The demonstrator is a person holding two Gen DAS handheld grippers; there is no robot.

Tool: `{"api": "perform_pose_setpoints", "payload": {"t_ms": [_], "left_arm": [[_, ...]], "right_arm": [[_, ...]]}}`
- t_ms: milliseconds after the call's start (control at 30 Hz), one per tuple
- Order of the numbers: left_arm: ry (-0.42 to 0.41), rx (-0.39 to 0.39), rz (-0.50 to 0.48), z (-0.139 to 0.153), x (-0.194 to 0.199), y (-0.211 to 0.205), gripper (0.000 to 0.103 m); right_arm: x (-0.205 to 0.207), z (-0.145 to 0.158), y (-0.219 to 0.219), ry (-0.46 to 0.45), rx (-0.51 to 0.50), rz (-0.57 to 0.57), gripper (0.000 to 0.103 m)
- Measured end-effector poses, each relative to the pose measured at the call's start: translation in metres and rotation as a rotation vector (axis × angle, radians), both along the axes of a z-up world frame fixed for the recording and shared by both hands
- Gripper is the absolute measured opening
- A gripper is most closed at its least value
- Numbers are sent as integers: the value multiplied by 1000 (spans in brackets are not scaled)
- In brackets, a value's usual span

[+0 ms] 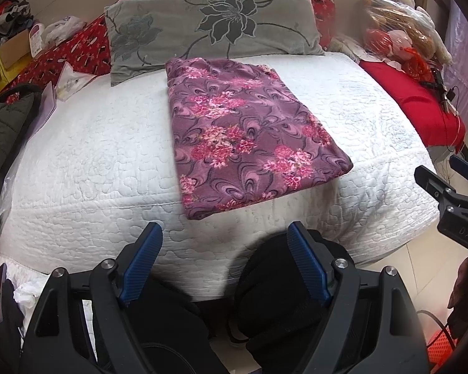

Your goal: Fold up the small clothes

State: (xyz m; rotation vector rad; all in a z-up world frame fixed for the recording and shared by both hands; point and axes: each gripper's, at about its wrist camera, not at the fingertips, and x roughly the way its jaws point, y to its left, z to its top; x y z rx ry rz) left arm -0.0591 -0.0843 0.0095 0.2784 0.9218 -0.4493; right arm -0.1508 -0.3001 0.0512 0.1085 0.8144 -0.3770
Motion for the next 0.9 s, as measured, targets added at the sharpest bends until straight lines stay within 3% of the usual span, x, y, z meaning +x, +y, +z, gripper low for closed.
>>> {"api": "perform_pose_setpoints", "payload": {"t_ms": [900], "left_arm": [[7,-30,-54,8,-9,-19,83]], "right_arm": [[-4,2,-2,-12,30,-12,101]]}}
